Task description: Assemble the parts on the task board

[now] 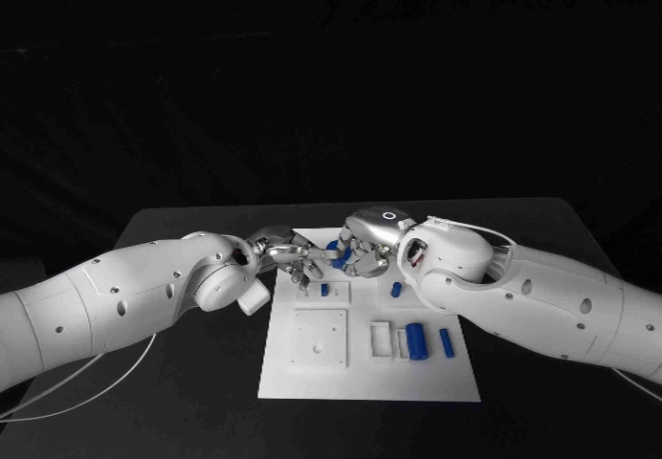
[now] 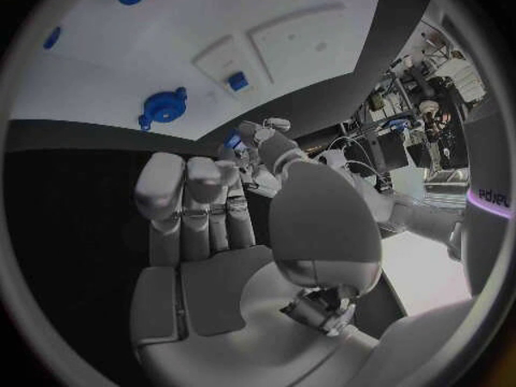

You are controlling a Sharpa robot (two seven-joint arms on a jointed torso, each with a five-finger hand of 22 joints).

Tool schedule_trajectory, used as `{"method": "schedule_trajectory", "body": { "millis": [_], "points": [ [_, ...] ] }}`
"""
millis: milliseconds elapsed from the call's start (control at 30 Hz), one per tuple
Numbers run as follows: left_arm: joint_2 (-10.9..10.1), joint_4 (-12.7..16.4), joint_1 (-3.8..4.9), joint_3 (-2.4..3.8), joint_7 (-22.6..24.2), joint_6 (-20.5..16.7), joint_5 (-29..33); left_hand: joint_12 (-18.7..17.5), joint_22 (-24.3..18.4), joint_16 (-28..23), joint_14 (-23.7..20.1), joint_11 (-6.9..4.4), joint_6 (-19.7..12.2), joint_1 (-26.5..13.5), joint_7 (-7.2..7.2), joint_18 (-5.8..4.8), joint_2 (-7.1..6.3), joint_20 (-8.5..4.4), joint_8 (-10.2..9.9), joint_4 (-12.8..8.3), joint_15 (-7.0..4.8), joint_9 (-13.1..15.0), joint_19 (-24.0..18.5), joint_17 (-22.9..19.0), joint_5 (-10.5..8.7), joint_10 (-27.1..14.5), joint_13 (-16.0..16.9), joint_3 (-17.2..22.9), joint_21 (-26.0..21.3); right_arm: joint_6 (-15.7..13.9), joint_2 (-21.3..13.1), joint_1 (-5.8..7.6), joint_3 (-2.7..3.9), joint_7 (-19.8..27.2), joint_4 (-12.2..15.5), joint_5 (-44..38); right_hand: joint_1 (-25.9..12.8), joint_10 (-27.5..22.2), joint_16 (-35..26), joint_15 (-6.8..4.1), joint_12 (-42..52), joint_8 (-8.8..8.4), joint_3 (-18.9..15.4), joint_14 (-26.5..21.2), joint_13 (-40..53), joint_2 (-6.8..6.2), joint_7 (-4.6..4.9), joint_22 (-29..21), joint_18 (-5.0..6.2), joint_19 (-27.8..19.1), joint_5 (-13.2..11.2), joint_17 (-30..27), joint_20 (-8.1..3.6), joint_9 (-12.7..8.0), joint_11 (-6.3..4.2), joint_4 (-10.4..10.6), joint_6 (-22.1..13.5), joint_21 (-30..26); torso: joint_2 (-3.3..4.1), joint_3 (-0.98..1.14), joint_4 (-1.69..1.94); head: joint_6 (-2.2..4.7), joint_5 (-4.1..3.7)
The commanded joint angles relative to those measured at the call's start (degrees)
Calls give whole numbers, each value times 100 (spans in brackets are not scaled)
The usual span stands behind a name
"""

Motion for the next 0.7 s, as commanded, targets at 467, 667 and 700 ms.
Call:
{"method": "schedule_trajectory", "body": {
  "millis": [467,667,700],
  "points": [
    [77,-16,-3,-10,-9,270,-62,-92,105,46,-19,-33,62,218,-43,54,435,5,-18,-363,8,-56,-54,-15,379,-12,-43,-27,49,51,39,-1,9,0,5,-22,60,18,-20,-33,-36,20,16,-5,-4,-10,-10,702,4,171,10,6,-24,4,-21,29,25,-3,-1,-3,2,-14,-19],
    [87,-15,-4,-10,23,346,-63,-138,107,56,-27,-43,115,256,-67,44,614,-3,-14,-526,2,-79,-68,-11,532,9,-55,133,60,55,51,-1,9,1,0,-22,60,18,-20,-33,-36,20,16,-5,-4,-10,-10,702,4,171,10,6,-24,4,-21,29,25,-3,-1,-3,1,-23,-23],
    [88,-15,-4,-10,26,352,-63,-138,108,58,-26,-45,125,261,-71,44,626,-3,-10,-534,1,-77,-68,-10,536,14,-55,143,61,55,52,-1,9,1,-1,-22,60,18,-20,-33,-36,20,16,-5,-4,-10,-10,702,4,171,10,6,-24,4,-21,29,25,-3,0,-3,0,-23,-23]
  ]
}}
